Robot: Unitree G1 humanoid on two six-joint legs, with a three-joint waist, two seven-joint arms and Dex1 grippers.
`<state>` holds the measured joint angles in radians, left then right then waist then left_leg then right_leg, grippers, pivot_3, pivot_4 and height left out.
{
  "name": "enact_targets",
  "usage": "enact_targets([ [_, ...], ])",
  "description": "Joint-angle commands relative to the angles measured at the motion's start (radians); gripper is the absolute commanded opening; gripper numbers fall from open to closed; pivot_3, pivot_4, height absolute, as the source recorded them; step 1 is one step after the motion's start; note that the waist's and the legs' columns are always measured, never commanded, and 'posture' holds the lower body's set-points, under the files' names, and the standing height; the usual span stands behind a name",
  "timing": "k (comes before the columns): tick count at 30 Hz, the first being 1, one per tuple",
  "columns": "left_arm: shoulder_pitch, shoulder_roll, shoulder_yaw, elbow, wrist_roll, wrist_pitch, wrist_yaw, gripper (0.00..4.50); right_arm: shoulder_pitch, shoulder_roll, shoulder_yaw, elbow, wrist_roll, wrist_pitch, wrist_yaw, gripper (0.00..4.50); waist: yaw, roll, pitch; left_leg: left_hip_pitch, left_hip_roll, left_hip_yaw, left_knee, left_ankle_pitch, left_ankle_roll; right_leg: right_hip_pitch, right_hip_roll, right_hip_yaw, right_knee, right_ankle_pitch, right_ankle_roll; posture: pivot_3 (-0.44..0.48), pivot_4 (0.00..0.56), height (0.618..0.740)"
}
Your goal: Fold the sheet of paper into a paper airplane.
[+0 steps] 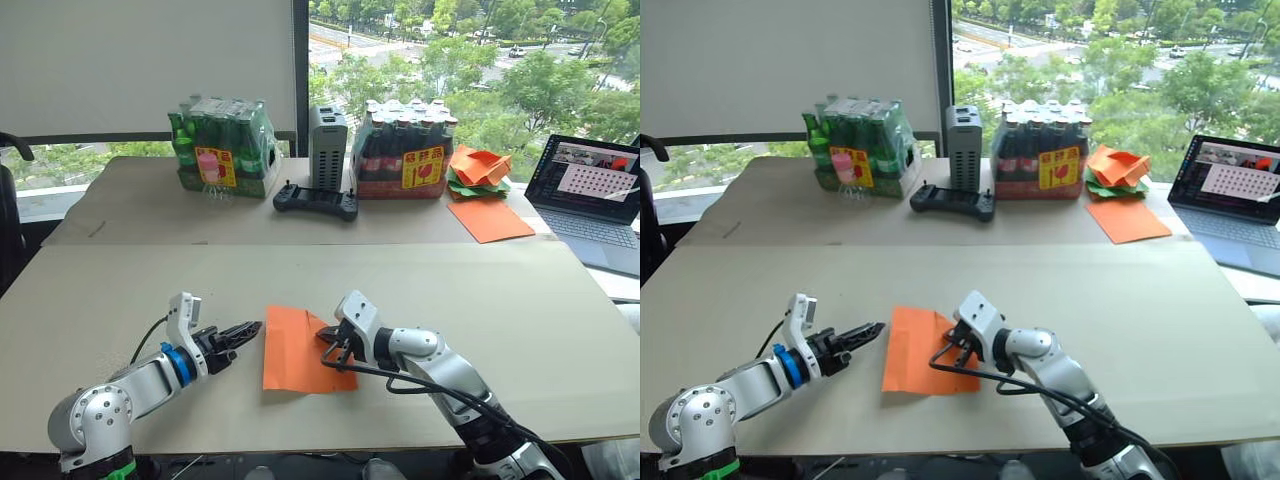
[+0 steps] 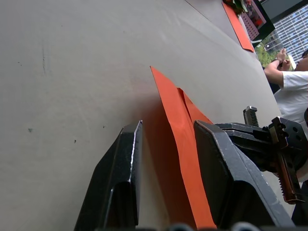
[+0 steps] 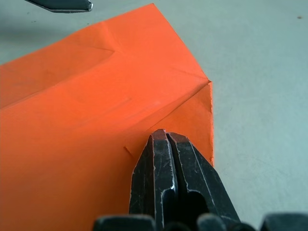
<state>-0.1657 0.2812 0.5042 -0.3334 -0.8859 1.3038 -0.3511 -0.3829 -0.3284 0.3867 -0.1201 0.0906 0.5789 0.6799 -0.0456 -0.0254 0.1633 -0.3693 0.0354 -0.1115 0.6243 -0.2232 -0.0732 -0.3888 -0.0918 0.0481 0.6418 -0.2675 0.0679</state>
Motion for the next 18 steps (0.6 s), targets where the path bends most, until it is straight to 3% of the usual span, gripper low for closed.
enact_targets([
  [1,-0.017,0.002,-0.016,0.021,-0.005,-0.041,0.015,1.80,0.022,-0.009,0.038,0.044,-0.022,0.019,0.011,0.00,0.000,0.000,0.000,0.000,0.000,0.000,0.000,0.000,0.000,0.000,0.000,0.000,0.000,0.000,0.000,0.000,0.150,0.740],
  [18,-0.072,-0.007,-0.110,0.121,-0.002,-0.107,0.038,1.80,0.037,-0.011,0.028,0.022,-0.023,0.031,-0.007,0.00,0.001,0.000,0.000,0.000,0.000,0.000,0.000,0.000,0.000,0.000,0.000,0.000,-0.001,0.000,0.000,0.000,0.150,0.740],
])
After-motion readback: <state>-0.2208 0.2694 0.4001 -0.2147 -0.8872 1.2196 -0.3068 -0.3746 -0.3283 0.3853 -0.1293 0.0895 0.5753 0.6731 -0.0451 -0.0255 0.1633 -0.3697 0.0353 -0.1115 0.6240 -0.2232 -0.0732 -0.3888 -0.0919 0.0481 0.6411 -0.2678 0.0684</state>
